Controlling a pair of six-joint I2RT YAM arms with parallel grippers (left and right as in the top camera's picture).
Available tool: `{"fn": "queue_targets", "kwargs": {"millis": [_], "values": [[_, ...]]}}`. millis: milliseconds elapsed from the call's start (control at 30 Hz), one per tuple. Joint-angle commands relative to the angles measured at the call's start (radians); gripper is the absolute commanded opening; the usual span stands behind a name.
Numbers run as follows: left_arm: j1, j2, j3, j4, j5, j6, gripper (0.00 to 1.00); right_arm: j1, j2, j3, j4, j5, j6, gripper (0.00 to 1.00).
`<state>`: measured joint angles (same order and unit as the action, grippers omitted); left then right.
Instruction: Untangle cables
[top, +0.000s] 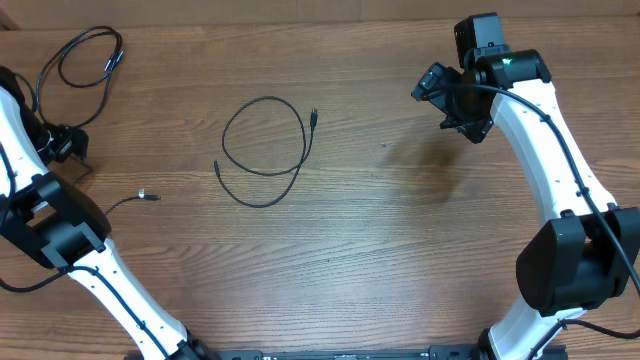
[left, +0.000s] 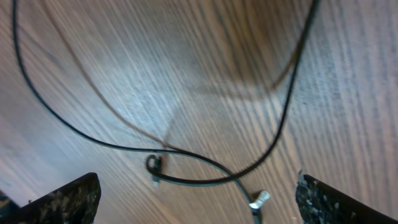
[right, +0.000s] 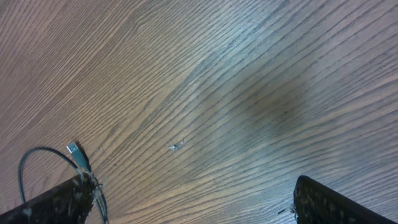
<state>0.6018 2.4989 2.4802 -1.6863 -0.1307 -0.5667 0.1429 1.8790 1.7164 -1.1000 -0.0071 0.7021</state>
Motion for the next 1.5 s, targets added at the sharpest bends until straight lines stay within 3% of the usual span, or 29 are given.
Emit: {"fn": "queue_targets", "kwargs": {"millis": [0, 433, 733, 900, 1233, 1467], "values": [[0.005, -0.001, -0.005, -0.004, -0.053, 0.060, 1.00, -0.003, -0.005, 0.006, 0.003, 0.014, -0.004, 1.00], [-0.013, -0.114, -0.005, -0.004, 0.120, 0.099, 1.00, -0.003, -0.005, 0.006, 0.003, 0.014, -0.004, 1.00], [0.014, -0.271, -0.005, -0.004, 0.078, -0.118, 1.00, -0.003, -0.005, 0.006, 0.003, 0.014, -0.004, 1.00], [0.081, -0.281, -0.012, -0.004, -0.028, -0.108, 1.00, -0.003, -0.005, 0.006, 0.003, 0.014, -0.004, 1.00], [0.245, -0.280, -0.236, 0.005, -0.060, -0.200, 1.00, -0.003, -0.005, 0.006, 0.003, 0.014, -0.004, 1.00], [0.285, -0.280, -0.448, 0.129, -0.056, -0.197, 1.00, -0.003, -0.005, 0.006, 0.003, 0.014, -0.004, 1.00]]}}
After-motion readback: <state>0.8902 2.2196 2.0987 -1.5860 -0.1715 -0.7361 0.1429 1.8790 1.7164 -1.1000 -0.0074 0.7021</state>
